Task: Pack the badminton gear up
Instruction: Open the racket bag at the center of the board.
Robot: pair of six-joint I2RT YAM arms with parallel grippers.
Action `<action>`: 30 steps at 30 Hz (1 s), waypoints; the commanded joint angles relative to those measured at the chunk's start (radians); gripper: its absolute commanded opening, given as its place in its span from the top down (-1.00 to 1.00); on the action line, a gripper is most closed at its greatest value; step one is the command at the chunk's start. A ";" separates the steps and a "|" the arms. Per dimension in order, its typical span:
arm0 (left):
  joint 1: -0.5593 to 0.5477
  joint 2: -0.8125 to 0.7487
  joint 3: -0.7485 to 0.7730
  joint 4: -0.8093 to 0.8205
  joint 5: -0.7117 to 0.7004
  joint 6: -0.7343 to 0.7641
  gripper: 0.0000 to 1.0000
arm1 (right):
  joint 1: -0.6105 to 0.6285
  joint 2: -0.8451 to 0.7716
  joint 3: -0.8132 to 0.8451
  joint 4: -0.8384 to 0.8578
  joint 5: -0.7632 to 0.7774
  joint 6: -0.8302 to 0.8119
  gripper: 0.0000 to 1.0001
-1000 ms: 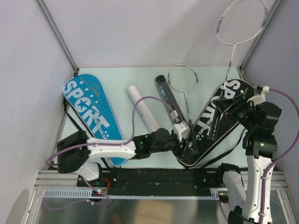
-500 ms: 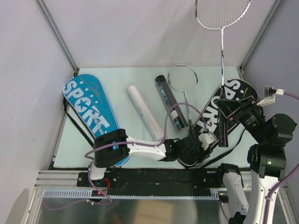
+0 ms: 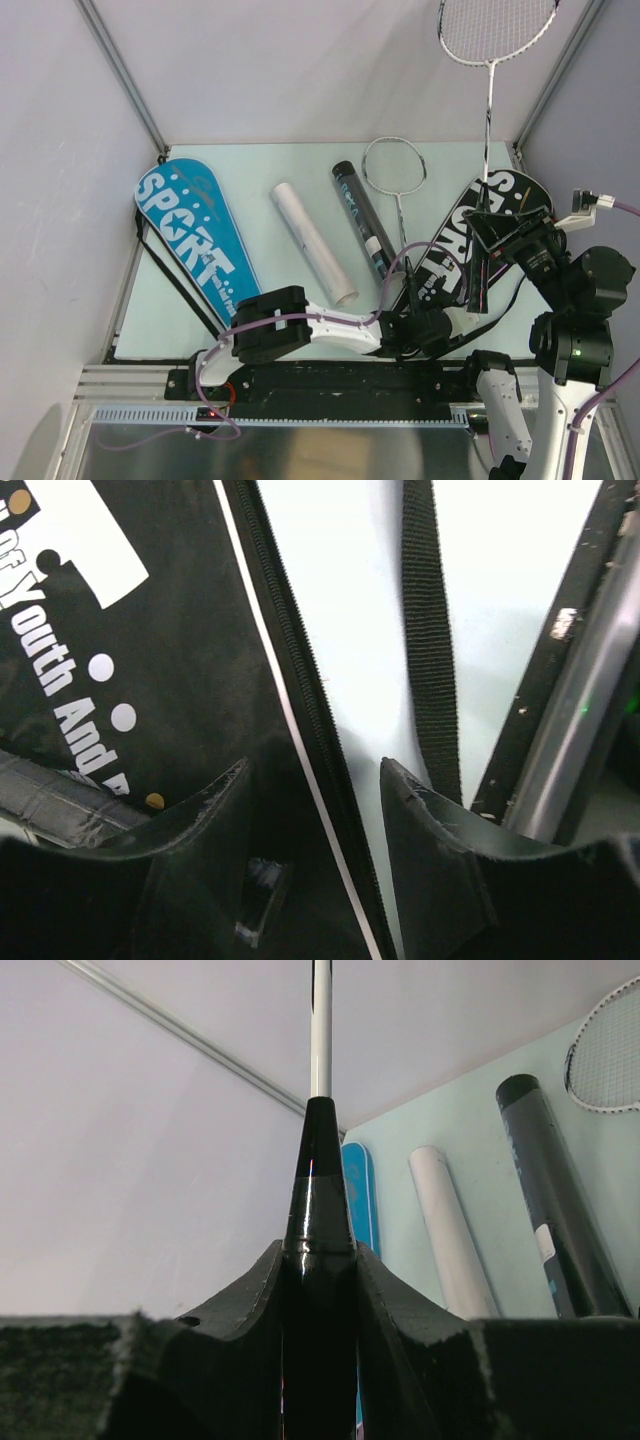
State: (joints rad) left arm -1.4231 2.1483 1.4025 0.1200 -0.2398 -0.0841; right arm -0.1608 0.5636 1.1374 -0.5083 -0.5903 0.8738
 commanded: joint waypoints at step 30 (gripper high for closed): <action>0.271 -0.223 0.011 -0.039 0.313 -0.297 1.00 | -0.003 -0.062 -0.125 -0.547 0.506 -0.123 1.00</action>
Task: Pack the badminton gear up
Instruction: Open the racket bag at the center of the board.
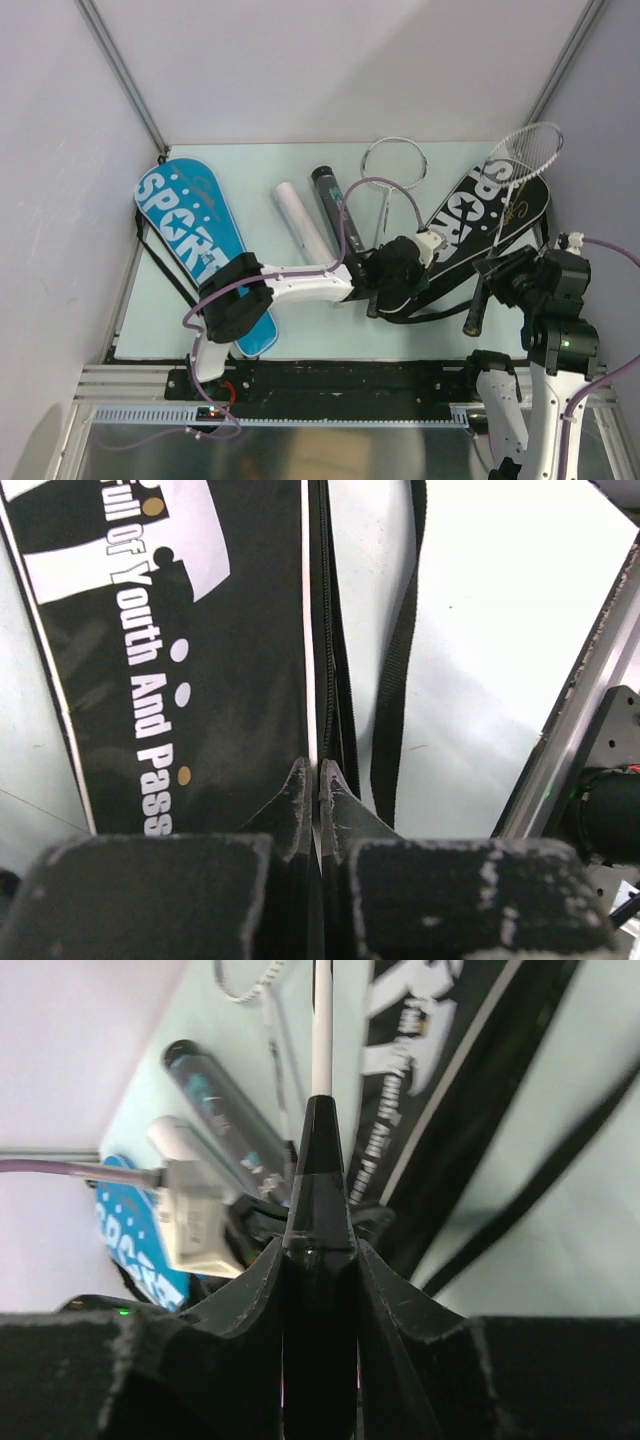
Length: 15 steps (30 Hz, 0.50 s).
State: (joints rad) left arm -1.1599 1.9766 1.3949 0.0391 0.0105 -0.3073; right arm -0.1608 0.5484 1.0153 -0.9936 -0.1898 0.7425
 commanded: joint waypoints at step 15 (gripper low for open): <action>0.116 -0.085 0.034 0.044 0.022 -0.258 1.00 | -0.006 -0.129 -0.046 -0.258 0.326 0.062 1.00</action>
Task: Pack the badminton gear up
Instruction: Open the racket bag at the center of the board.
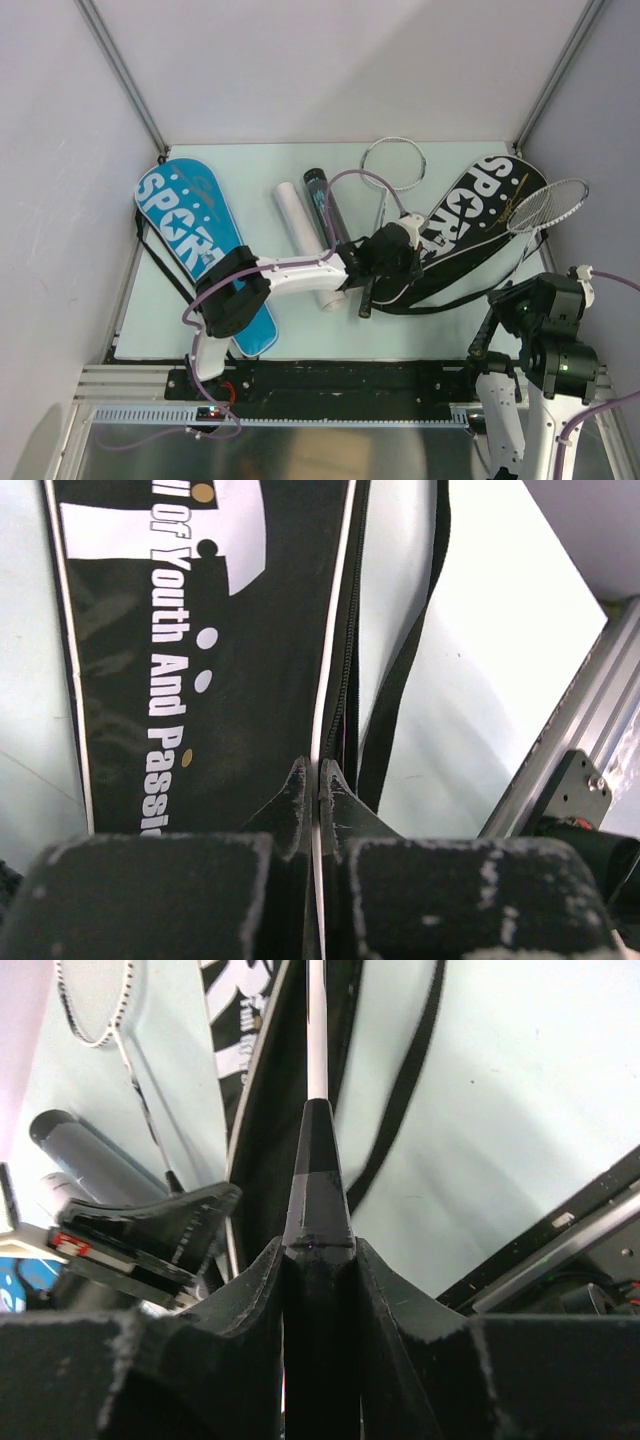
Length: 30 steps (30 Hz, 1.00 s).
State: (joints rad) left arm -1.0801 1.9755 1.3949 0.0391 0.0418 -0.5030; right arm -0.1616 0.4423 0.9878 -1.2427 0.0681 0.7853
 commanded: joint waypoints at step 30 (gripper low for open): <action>0.045 -0.104 0.040 0.012 -0.146 -0.164 1.00 | -0.006 -0.080 0.051 -0.094 0.322 0.061 1.00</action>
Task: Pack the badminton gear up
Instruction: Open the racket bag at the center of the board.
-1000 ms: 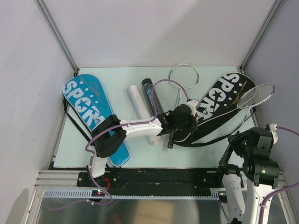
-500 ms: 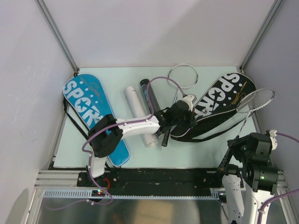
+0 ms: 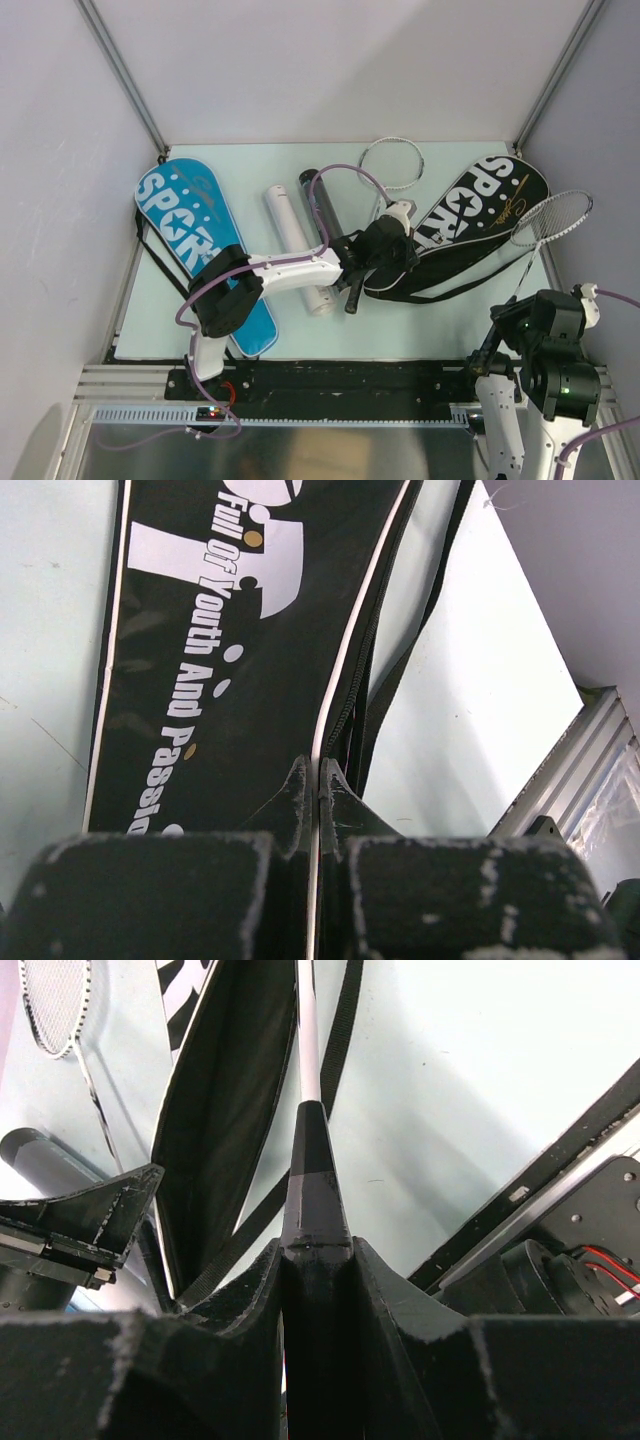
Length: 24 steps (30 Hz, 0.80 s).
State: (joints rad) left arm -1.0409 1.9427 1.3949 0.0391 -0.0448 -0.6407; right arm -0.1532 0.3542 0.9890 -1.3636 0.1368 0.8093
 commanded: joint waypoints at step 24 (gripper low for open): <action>0.002 -0.091 0.048 0.008 -0.004 -0.117 1.00 | -0.013 -0.091 -0.032 0.262 0.003 0.061 1.00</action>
State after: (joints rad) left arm -1.0389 1.9064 1.3972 -0.0063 -0.0921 -0.7189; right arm -0.1509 0.3214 0.9836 -1.3396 0.1230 0.7830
